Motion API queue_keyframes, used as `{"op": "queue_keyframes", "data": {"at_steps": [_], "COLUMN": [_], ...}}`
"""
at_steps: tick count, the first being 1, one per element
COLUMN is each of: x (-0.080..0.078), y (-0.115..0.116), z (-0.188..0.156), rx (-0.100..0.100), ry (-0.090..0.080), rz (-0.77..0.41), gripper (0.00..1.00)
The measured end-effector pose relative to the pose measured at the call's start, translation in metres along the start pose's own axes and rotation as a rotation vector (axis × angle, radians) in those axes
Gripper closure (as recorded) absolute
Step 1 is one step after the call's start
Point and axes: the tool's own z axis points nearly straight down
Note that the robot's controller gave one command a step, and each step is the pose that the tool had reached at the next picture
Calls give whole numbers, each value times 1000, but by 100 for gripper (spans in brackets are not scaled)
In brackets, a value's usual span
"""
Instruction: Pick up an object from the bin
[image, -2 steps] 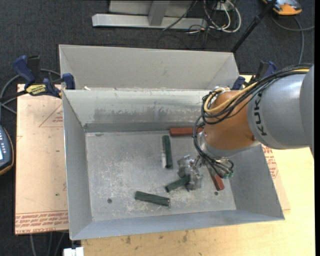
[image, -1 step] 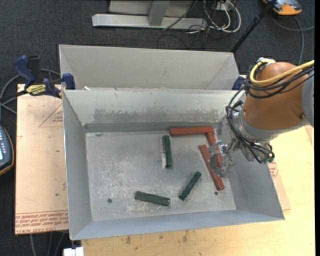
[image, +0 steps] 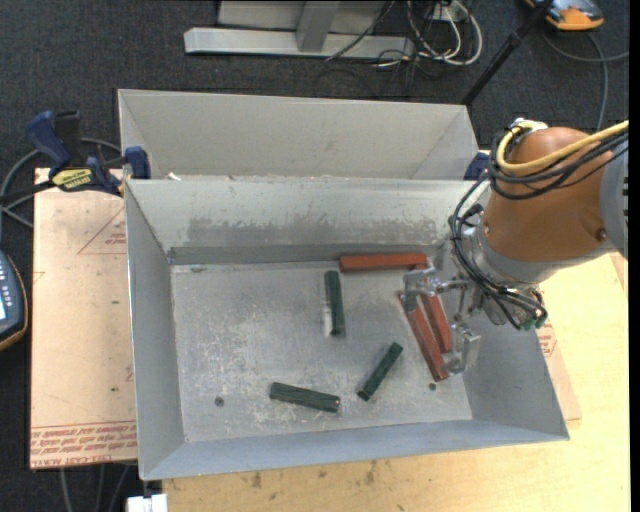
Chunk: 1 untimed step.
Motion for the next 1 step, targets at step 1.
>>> {"op": "queue_keyframes", "data": {"at_steps": [1], "x": [2], "y": [34], "z": [133], "rx": [-5], "ry": [6], "rz": [-317], "gripper": [0]}}
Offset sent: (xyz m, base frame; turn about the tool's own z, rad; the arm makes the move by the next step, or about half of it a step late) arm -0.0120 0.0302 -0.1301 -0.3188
